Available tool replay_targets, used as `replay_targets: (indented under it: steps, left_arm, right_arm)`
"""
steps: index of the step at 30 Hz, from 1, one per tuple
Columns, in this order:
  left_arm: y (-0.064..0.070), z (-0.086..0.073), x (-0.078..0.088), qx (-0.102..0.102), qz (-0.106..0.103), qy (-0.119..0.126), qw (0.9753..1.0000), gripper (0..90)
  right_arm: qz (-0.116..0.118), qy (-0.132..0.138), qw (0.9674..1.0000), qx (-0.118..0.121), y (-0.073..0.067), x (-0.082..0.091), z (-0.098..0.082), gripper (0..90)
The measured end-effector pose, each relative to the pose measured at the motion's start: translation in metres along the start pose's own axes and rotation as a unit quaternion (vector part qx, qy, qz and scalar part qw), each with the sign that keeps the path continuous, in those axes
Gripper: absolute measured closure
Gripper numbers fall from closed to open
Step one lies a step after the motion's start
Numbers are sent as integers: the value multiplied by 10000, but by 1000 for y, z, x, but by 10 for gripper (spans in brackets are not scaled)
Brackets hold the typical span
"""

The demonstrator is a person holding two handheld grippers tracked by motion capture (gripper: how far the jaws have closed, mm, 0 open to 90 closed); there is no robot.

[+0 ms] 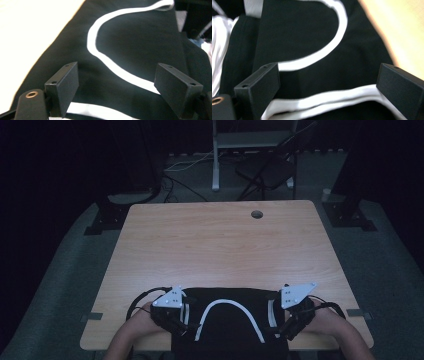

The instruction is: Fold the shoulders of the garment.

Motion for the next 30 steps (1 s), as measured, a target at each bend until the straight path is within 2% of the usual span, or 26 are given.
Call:
replay_targets:
  steps: [1, 2, 3, 4, 6, 8, 9, 10, 11, 13, 14, 15, 16, 17, 19, 20, 22, 23, 25, 26, 27, 29, 30]
  left_arm:
    - [5, -7, -4, -133, -3, -254, 9996, 198]
    - [5, -7, -4, -133, -3, -254, 9996, 198]
    - [6, -14, -9, -166, 57, -398, 9991, 198]
    - [6, -14, -9, -166, 57, -398, 9991, 198]
    - [4, -14, -8, -223, 65, -350, 9991, 198]
    - [4, -14, -8, -228, 50, -336, 9992, 198]
    - [4, -14, -8, -142, 14, -253, 9996, 198]
    - [4, -14, -8, -142, 14, -253, 9996, 198]
    - [3, -14, -8, -93, -2, -215, 9997, 198]
    - [1, -13, -7, 33, 42, -135, 9999, 198]
    - [-1, -11, -5, 156, 81, -12, 9998, 197]
    - [-3, -9, -3, 229, 149, 71, 9996, 197]
    - [-5, -9, -2, 277, 221, 100, 9993, 197]
    - [-7, -9, 0, 316, 320, 135, 9989, 197]
    - [-13, -10, 4, 400, 612, 195, 9971, 197]
    - [-14, -10, 7, 452, 685, 241, 9963, 197]
    - [-19, -13, 15, 545, 997, 298, 9931, 197]
    - [-19, -13, 15, 545, 997, 298, 9931, 197]
    - [-22, -15, 21, 675, 1199, 337, 9899, 197]
    - [-22, -16, 23, 689, 1232, 316, 9895, 197]
    - [-23, -18, 26, 713, 1332, 295, 9881, 198]
    - [-25, -20, 34, 825, 1590, 344, 9832, 198]
    - [-26, -22, 38, 865, 1696, 362, 9811, 198]
  right_arm:
    - [35, -145, 9999, -56, -1, -3, -5, 47]
    - [27, -302, 9995, -110, 0, -6, -11, 47]
    - [-7, -353, 9993, -99, 0, -8, -15, 47]
    - [-7, -353, 9993, -99, 0, -8, -15, 47]
    - [-8, -190, 9996, -199, 0, -7, -16, 47]
    - [-87, -140, 9998, -119, -1, -7, -17, 46]
    - [-144, -105, 9998, -89, -1, -6, -17, 45]
    - [-144, -105, 9998, -89, -1, -6, -17, 45]
    - [-336, 161, 9992, -124, 1, 0, -14, 38]
    - [-661, 486, 9963, -263, 7, 11, -8, 38]
    - [-910, 649, 9931, -357, 13, 17, -6, 38]
    - [-1246, 840, 9866, -630, 21, 24, -5, 28]
    - [-1393, 898, 9828, -814, 25, 28, -6, 13]
    - [-1517, 937, 9796, -925, 28, 31, -6, 13]
    - [-1839, 1023, 9711, -1127, 35, 37, -9, 13]
    - [-1973, 1035, 9675, -1198, 38, 40, -11, 13]
    - [-2202, 1109, 9587, -1416, 43, 45, -14, 12]
    - [-2202, 1109, 9587, -1416, 43, 45, -14, 12]
    - [-2416, 1138, 9510, -1558, 48, 50, -17, 12]
    - [-2532, 1125, 9469, -1631, 49, 52, -20, 12]
    - [-2571, 1110, 9457, -1651, 50, 52, -21, 13]
    - [-2797, 1019, 9378, -1786, 52, 56, -27, 13]
    - [-2891, 1007, 9326, -1915, 53, 59, -31, 13]
Point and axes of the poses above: each handheld gripper's, and its own axes: x roughly backward along the jaws, z roughly out of its top, y roughly to its right, the point moved 9 cm from there along -x, roughly forward along the jaws, and after that the axes turned 6 degrees about x, right-handed, at the moved point
